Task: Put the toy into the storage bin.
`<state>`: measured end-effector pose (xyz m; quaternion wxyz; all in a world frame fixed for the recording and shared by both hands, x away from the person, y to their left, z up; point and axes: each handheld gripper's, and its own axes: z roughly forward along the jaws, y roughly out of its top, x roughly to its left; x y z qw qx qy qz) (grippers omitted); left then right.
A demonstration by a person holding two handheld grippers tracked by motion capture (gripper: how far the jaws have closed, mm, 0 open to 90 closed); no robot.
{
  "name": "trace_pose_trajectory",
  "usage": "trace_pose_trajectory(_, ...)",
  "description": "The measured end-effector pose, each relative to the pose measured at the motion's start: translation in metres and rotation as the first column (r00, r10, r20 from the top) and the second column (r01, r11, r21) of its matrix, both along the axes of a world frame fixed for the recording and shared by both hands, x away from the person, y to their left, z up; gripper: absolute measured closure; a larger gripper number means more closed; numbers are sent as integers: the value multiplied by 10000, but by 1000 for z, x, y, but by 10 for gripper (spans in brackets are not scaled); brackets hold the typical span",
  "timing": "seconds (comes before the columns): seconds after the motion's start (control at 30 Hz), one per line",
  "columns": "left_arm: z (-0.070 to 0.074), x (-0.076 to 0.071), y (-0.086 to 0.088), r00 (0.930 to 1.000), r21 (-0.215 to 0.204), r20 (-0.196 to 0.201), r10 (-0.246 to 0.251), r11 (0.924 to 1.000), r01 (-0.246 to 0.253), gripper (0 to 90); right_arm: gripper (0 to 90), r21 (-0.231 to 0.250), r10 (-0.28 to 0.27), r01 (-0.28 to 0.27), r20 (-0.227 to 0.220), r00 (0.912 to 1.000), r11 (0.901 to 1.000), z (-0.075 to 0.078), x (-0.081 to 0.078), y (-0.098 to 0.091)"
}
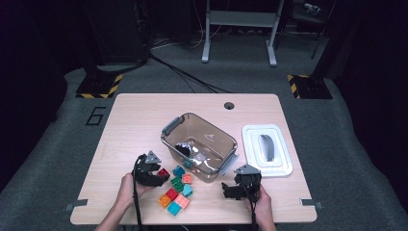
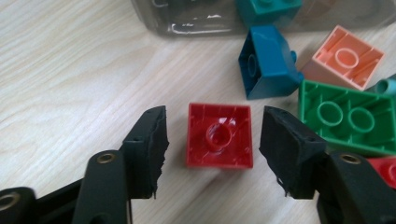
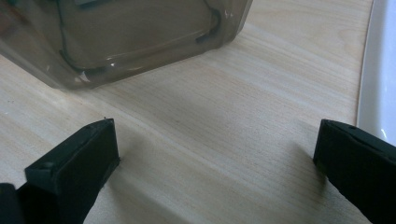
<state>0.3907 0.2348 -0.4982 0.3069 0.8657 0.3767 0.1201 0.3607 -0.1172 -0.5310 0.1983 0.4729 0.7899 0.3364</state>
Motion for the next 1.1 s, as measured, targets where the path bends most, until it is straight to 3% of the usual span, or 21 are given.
trace_pose_trajectory(0.13, -2, 2, -7, 10000, 79, 38, -53, 10000, 52, 435, 0, -2, 2, -2, 1, 10000, 10000, 0, 0, 0)
trace_pose_trajectory(0.3, -5, 3, -8, 9999, -32, 98, 53, 10000, -53, 577, 0, -14, -14, 14, 0, 10000, 10000, 0, 0, 0)
trace_pose_trajectory(0.63, 3, -1, -3, 9986, -116, 478, 204, 9997, -199, 586, 0, -15, -14, 14, -1, 10000, 10000, 0, 0, 0)
trace_pose_trajectory(0.97, 26, -1, 8, 9962, -180, 843, 213, 9996, -199, 587, 0, -13, -14, 14, 2, 10000, 10000, 0, 0, 0)
trace_pose_trajectory(1.07, 32, -1, 12, 9954, -375, 933, 236, 9991, -202, 587, 0, 0, 0, 0, 1, 10000, 10000, 0, 0, 0)
trace_pose_trajectory(1.1, 34, -1, 14, 9959, -643, 854, 292, 9976, -237, 588, 0, 2, -4, 4, 7, 10000, 10000, 0, 0, 0)
